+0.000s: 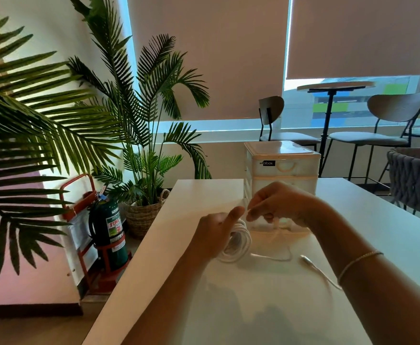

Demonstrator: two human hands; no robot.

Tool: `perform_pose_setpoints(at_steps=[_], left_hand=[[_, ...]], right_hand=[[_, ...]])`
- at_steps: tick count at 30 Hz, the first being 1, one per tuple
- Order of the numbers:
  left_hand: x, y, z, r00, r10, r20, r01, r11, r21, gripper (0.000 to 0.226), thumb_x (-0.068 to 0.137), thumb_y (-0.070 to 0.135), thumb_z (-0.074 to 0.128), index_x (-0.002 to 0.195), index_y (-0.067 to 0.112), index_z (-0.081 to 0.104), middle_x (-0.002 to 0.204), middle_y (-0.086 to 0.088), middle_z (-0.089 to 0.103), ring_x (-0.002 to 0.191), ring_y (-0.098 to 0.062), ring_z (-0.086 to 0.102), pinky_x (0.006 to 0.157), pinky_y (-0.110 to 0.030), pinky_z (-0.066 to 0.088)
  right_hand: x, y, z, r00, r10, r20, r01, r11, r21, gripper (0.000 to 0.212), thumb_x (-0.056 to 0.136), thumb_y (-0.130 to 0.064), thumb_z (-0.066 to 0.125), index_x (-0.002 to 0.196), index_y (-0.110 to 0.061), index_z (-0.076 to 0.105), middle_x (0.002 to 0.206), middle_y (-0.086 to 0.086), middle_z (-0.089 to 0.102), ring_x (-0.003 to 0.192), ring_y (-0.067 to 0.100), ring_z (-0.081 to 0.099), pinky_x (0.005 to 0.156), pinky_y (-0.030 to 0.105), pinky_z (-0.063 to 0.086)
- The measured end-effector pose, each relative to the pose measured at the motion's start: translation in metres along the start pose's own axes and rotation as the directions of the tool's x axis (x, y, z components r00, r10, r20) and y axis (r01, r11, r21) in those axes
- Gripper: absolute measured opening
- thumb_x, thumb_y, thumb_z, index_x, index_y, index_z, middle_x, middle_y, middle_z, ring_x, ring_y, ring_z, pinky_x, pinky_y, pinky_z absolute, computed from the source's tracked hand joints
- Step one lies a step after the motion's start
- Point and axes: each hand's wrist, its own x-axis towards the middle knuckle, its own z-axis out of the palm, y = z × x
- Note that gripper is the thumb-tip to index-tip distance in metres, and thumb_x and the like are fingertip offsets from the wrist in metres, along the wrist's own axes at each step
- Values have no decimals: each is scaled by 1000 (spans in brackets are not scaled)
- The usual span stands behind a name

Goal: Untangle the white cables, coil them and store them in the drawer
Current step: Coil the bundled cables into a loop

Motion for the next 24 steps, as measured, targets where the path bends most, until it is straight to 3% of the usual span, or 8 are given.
perform_pose_setpoints(at_steps=[4,7,11,13,16,18,21,24], left_hand=[[10,1,-16,998,-58,-14,58,997,45,52,92,47,44,51,15,39,51,-1,40,49,-13,38,53,-23,31],[18,1,-34,991,-121,-48,122,992,27,54,92,48,45,50,14,40,49,-2,41,48,-14,40,56,-26,34],[27,6,-69,946,-243,-214,249,968,4,59,93,53,38,61,7,57,58,-7,51,59,-21,51,62,-28,39],[31,8,-92,882,-316,-351,323,946,-39,63,93,57,31,68,5,56,66,-11,52,63,-23,52,64,-32,40],[33,8,-114,813,-341,-472,378,926,-17,44,96,51,33,65,21,43,65,-2,40,58,-13,38,66,-30,37],[35,4,-120,754,-444,-485,409,894,-183,39,92,53,41,80,18,51,69,0,43,62,-13,43,77,-33,48],[32,2,-121,709,-527,-469,454,850,-269,61,88,59,45,114,5,57,92,-12,56,84,-25,56,92,-44,49],[26,6,-117,704,-527,-476,453,850,-270,67,90,56,44,126,0,50,116,-11,52,108,-29,53,90,-33,42]], right_hand=[[3,14,-14,999,23,-27,-29,969,-244,12,76,-9,69,68,-16,64,65,-2,59,61,7,51,61,17,42],[3,30,-26,994,35,-104,-72,922,-379,10,76,-16,70,69,-20,63,62,-6,61,60,4,52,65,20,43],[-6,49,-49,988,42,-151,-116,847,-518,13,72,-32,75,67,-31,63,71,-13,63,78,8,56,83,33,45],[-18,58,-62,986,57,-154,-114,914,-390,9,76,-29,73,76,-23,68,67,-6,65,71,10,58,73,26,47],[-33,69,-73,965,43,-259,-109,962,-249,7,80,-24,69,81,-17,69,64,-3,63,68,10,56,61,19,41],[-35,75,-75,930,27,-367,-107,974,-200,12,81,-29,67,74,-20,66,66,-3,66,69,10,57,61,21,40],[-33,77,-80,773,78,-630,-244,953,-182,38,84,-51,57,61,-21,57,68,2,64,73,20,57,63,28,41],[-37,71,-90,632,265,-728,-428,903,-43,60,79,-67,47,63,-10,55,70,7,61,76,26,56,61,29,43]])
